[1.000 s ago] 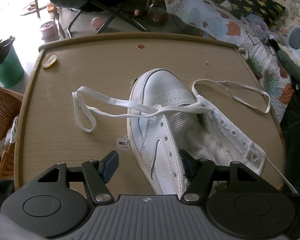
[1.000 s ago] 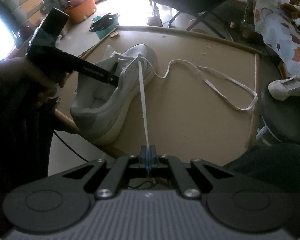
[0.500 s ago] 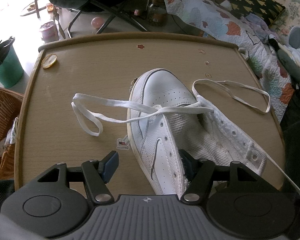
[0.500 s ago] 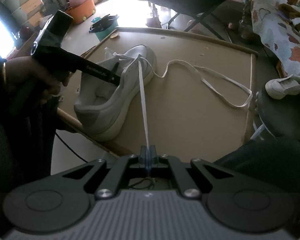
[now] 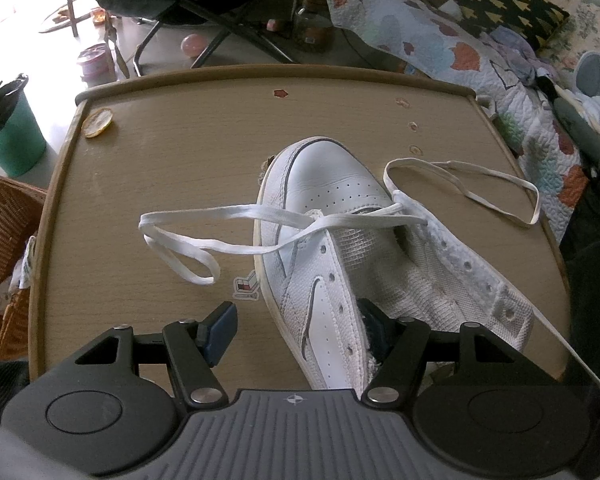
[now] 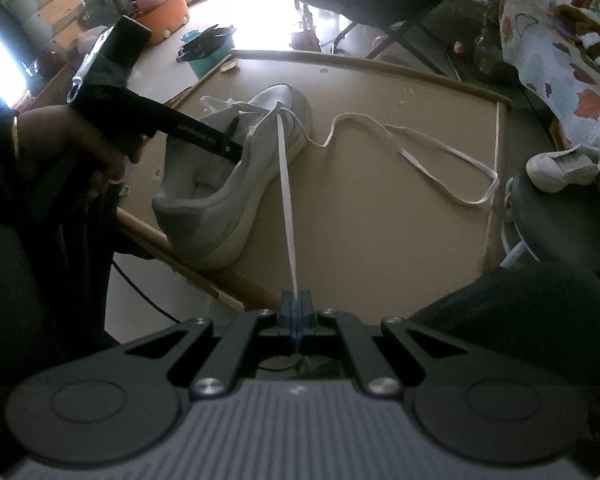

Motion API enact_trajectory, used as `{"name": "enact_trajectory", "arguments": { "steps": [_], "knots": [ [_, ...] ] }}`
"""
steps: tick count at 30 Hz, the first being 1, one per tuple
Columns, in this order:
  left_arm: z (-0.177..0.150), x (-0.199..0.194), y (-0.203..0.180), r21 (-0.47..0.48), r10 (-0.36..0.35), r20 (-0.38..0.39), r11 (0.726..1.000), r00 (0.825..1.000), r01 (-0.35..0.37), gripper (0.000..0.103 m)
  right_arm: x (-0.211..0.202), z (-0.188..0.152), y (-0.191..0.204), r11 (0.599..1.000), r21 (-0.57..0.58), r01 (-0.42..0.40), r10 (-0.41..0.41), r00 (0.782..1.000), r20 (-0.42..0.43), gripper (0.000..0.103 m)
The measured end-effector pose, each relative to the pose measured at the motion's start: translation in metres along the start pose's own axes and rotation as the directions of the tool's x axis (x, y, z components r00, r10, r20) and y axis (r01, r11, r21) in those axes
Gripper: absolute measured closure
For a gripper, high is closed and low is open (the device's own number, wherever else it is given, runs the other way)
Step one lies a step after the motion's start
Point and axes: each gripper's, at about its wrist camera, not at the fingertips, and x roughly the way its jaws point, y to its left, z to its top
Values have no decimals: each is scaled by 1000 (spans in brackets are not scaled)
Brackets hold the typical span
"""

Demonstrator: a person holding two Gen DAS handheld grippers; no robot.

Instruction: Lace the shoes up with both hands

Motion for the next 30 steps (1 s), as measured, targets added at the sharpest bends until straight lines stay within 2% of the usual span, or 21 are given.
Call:
{"name": "enact_trajectory", "arguments": {
  "steps": [30],
  "knots": [
    [1,2,-1,-4,-5,1,1000,1000,5,35,-17,-3,8,999,-34,-12,11,1000,-12,102]
  ]
}}
